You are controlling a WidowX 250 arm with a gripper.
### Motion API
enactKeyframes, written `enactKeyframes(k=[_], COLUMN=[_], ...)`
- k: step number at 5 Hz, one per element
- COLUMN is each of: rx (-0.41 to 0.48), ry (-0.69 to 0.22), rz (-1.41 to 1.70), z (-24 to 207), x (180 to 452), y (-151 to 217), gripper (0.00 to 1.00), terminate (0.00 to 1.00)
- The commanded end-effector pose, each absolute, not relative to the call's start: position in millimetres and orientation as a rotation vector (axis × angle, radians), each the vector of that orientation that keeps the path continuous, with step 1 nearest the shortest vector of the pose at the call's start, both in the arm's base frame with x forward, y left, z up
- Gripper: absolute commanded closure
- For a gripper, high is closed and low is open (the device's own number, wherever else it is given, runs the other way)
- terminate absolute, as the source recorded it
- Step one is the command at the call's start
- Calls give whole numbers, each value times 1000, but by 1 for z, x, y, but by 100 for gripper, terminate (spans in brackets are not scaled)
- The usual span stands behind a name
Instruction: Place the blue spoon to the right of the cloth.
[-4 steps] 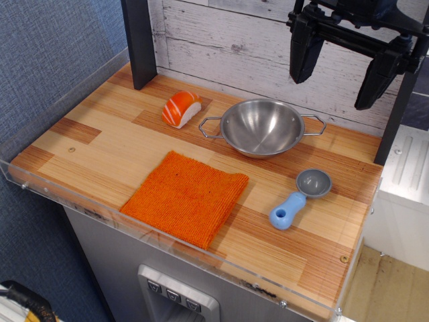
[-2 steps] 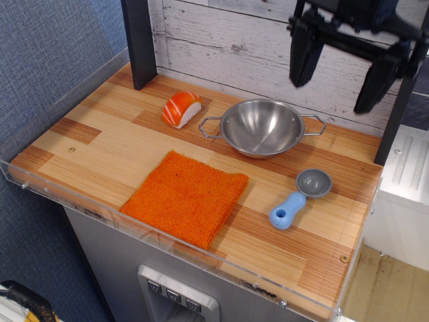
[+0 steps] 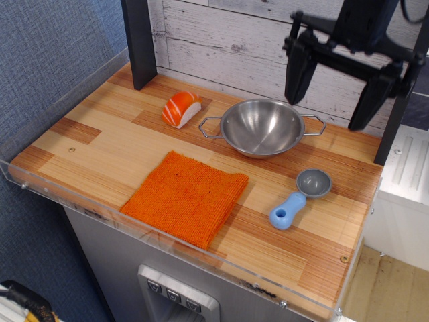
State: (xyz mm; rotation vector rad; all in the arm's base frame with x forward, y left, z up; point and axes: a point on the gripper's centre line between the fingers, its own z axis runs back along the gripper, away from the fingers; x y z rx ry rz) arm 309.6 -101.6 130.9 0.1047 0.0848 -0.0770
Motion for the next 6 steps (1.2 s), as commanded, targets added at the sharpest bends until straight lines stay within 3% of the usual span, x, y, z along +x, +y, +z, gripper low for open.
enactKeyframes(k=[1,4,6], rx=[137,146,151], ry=[-14,-60,-5], rz=[-137,-167,-144], z=[127,118,76], x=[303,273,270], y=[-119,-99,-86], gripper=[0,0,0], terminate=[0,0,0])
